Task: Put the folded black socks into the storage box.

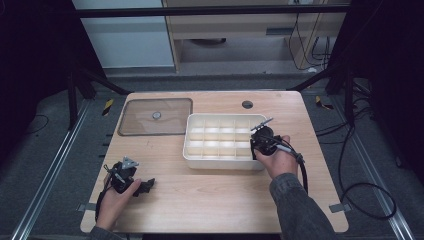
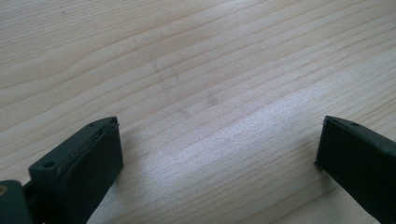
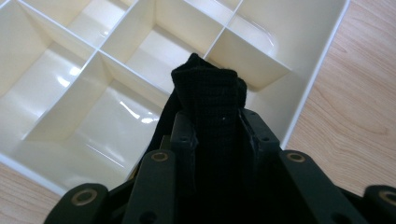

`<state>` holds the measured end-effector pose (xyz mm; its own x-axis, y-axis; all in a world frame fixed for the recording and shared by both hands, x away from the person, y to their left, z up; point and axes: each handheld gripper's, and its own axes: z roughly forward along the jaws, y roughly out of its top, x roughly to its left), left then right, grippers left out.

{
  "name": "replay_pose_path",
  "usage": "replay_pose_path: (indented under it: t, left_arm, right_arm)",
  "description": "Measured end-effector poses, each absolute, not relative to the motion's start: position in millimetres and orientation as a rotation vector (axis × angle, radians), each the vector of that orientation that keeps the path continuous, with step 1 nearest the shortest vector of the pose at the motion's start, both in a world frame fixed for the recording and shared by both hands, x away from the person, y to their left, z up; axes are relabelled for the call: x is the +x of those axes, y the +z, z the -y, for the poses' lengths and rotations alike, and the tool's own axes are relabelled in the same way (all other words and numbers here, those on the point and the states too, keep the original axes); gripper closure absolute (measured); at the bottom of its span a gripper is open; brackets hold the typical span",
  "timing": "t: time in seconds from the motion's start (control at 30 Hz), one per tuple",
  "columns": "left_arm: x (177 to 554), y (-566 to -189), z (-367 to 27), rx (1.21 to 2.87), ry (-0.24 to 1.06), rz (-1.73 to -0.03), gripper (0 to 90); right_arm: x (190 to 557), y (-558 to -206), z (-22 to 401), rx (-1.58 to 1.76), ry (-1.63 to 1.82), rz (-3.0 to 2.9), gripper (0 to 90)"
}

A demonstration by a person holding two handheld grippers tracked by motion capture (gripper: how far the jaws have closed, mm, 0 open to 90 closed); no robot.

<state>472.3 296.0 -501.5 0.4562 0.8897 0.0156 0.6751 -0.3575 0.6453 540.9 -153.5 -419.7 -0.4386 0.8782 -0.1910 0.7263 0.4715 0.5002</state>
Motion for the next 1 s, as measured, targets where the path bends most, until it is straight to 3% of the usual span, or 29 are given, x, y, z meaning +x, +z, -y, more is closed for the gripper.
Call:
replay_pose_path:
  t: [0.27,1.0]
  left_arm:
    - [472,-501,-296,2.143,0.494,-1.298,0.0]
    - [472,-501,-296,2.144,0.493,-1.297,0.0]
  right_arm:
    - [541,-418,159,1.371,0.559,-2.288,64.6]
    - [541,-404,166,1.42,0.616,-2.27,38.9]
